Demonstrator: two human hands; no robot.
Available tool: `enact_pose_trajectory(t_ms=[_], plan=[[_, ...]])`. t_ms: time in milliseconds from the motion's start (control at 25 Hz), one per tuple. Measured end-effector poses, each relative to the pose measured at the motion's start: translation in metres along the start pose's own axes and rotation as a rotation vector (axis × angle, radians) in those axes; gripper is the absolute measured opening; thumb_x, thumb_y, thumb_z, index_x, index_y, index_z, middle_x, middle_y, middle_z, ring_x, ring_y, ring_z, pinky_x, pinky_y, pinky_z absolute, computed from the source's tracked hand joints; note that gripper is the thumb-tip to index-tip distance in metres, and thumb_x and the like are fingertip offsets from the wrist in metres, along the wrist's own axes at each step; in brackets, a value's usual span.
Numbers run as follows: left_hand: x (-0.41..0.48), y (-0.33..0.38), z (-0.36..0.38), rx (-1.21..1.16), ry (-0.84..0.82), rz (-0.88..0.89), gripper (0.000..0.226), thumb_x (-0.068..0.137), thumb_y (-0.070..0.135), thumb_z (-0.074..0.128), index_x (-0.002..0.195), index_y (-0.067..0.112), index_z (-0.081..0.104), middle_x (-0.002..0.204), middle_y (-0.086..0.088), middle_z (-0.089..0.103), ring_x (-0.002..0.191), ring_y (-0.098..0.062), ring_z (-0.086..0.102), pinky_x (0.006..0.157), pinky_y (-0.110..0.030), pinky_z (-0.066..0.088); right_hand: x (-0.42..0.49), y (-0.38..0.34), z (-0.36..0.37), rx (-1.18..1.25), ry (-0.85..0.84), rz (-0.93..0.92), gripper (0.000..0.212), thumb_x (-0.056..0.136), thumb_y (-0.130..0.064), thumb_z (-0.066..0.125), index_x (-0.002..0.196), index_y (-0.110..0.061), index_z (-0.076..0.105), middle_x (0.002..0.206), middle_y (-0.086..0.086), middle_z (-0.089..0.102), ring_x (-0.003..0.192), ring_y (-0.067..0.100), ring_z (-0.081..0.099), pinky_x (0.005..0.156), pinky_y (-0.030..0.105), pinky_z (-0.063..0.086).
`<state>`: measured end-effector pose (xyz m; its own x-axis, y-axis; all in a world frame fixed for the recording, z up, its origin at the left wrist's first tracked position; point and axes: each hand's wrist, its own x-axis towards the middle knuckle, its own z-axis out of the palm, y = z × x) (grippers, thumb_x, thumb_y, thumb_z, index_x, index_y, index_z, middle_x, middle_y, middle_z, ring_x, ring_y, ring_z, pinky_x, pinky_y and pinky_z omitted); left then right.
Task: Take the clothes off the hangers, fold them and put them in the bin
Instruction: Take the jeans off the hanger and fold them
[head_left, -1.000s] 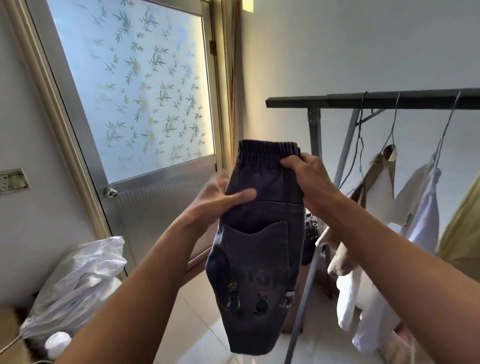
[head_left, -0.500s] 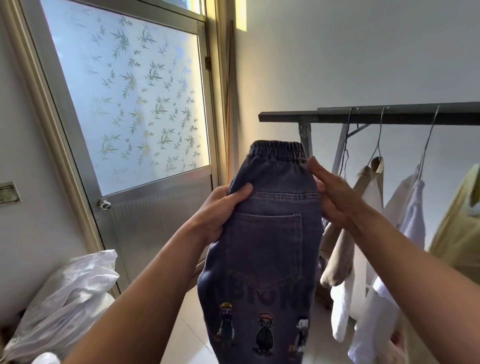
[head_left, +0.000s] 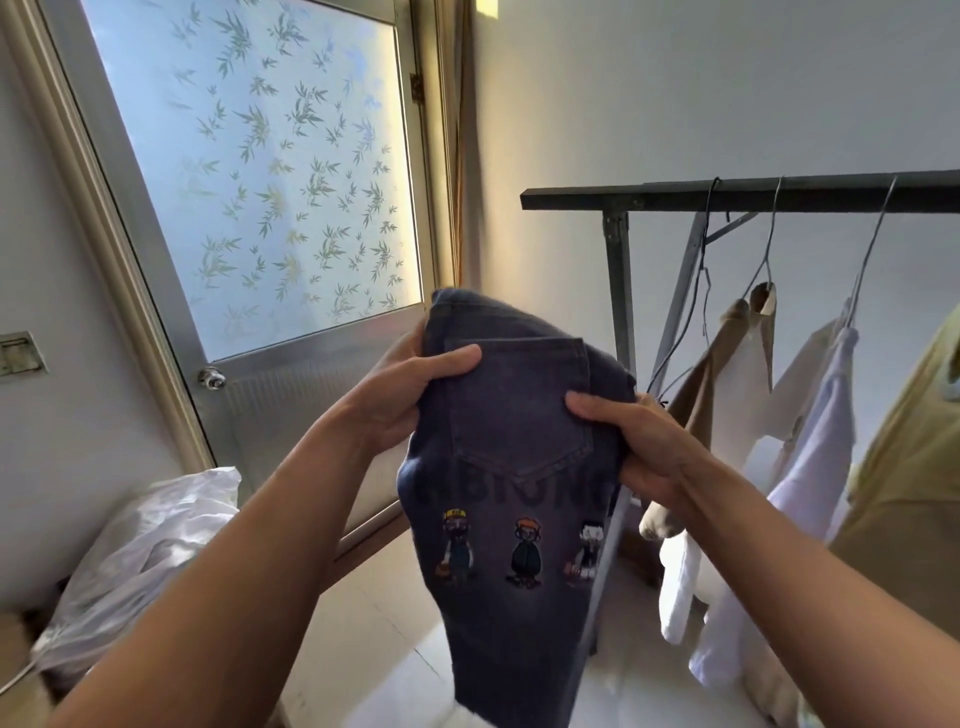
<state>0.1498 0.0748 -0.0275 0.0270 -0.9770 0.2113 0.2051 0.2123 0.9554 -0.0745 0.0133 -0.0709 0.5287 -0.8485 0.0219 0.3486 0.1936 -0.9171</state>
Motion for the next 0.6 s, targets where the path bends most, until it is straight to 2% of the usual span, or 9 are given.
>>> enact_pose_trajectory(t_ms=[80, 200, 320, 440, 520, 600], plan=[[-0.006, -0.003, -0.012, 0.067, -0.07, 0.001, 0.063, 0.076, 0.005, 0.074, 0.134, 0.014, 0.049, 0.119, -0.01, 0.067, 0.104, -0.027, 0.068, 0.079, -0.034, 0.058, 0.003, -0.006, 0.008, 0.078, 0.015, -0.028, 0.037, 0.069, -0.007, 0.072, 0.106, -0.001, 0.07, 0.103, 0.019, 0.072, 0.087, 0.029, 0.071, 0.074, 0.038, 0.06], [-0.015, -0.012, -0.023, 0.108, -0.075, -0.049, 0.083, 0.061, 0.014, 0.088, 0.134, 0.011, 0.05, 0.125, -0.014, 0.065, 0.108, -0.029, 0.067, 0.079, -0.033, 0.057, 0.009, -0.017, 0.019, 0.078, -0.004, -0.065, 0.032, 0.068, -0.009, 0.073, 0.1, -0.009, 0.072, 0.095, 0.014, 0.074, 0.083, 0.026, 0.071, 0.075, 0.037, 0.059], [-0.022, -0.018, -0.027, 0.079, -0.041, -0.067, 0.084, 0.054, 0.02, 0.093, 0.128, 0.005, 0.055, 0.121, -0.018, 0.066, 0.102, -0.03, 0.069, 0.076, -0.034, 0.058, 0.009, -0.024, 0.026, -0.002, -0.058, -0.063, 0.025, 0.071, 0.0, 0.069, 0.095, -0.009, 0.07, 0.092, 0.012, 0.074, 0.083, 0.025, 0.071, 0.078, 0.038, 0.06], [-0.025, -0.021, -0.035, 0.016, -0.021, -0.091, 0.082, 0.041, 0.035, 0.098, 0.11, 0.003, 0.065, 0.101, -0.017, 0.072, 0.086, -0.025, 0.072, 0.068, -0.032, 0.06, 0.008, -0.029, 0.03, -0.096, -0.111, -0.051, 0.023, 0.08, 0.011, 0.055, 0.088, -0.005, 0.069, 0.086, 0.013, 0.072, 0.079, 0.025, 0.069, 0.078, 0.039, 0.058], [-0.033, -0.029, -0.044, -0.109, -0.064, -0.198, 0.084, 0.042, 0.045, 0.096, 0.111, 0.006, 0.067, 0.102, -0.016, 0.073, 0.09, -0.026, 0.072, 0.074, -0.035, 0.06, 0.01, -0.031, 0.029, -0.075, -0.112, -0.052, 0.025, 0.084, 0.013, 0.047, 0.089, -0.002, 0.067, 0.084, 0.014, 0.07, 0.077, 0.025, 0.068, 0.078, 0.04, 0.058], [-0.043, -0.042, -0.055, -0.157, -0.176, -0.232, 0.078, 0.05, 0.056, 0.09, 0.112, 0.011, 0.072, 0.113, -0.013, 0.071, 0.106, -0.026, 0.067, 0.089, -0.038, 0.056, 0.013, -0.032, 0.025, -0.019, -0.089, -0.044, 0.025, 0.086, 0.012, 0.044, 0.093, 0.001, 0.065, 0.083, 0.015, 0.07, 0.075, 0.025, 0.069, 0.076, 0.04, 0.058]])
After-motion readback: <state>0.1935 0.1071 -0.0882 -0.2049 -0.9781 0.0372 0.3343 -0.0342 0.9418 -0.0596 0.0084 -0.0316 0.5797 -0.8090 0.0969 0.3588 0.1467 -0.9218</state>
